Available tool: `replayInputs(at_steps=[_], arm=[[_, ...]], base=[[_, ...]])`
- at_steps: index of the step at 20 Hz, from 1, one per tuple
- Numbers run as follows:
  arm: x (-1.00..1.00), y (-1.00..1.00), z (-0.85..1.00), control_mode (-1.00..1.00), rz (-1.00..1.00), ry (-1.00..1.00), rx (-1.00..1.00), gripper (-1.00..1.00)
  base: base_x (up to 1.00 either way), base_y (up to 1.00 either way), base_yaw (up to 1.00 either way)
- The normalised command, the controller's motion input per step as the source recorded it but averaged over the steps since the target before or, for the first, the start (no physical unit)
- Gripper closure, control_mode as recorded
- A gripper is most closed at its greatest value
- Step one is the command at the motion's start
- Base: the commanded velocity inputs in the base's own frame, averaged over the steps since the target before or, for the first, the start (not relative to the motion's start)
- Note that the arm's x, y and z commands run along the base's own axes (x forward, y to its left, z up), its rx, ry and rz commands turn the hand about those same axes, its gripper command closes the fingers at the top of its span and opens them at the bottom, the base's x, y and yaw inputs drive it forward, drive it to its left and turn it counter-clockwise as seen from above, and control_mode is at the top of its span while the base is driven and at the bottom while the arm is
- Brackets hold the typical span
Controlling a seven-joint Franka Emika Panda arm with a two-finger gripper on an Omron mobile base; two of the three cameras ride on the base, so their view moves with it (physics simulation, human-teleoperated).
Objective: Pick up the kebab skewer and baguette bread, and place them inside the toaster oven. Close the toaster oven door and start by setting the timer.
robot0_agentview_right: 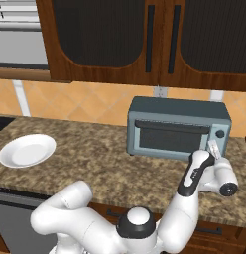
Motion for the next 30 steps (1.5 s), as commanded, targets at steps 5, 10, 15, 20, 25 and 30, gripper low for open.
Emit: replayInputs(at_steps=[5, 10, 15, 20, 25, 30], arm=[[0.36, 0.00, -0.04, -1.00, 0.00, 0.00, 0.00, 1.00], [0.29, 0.00, 0.00, -1.00, 0.00, 0.00, 0.00, 1.00], [0.20, 0.00, 0.00, -1.00, 0.00, 0.00, 0.00, 1.00], [0.10, 0.00, 0.00, -1.00, 0.00, 0.00, 0.00, 1.00], [0.06, 0.00, 0.00, -1.00, -0.01, 0.00, 0.00, 1.00], [0.22, 0.02, 0.02, -1.00, -0.01, 0.00, 0.00, 1.00]], base=[[0.00, 0.00, 0.00], [0.00, 0.00, 0.00], [0.00, 0.00, 0.00], [0.00, 0.00, 0.00], [0.00, 0.00, 0.00], [0.00, 0.00, 0.00]])
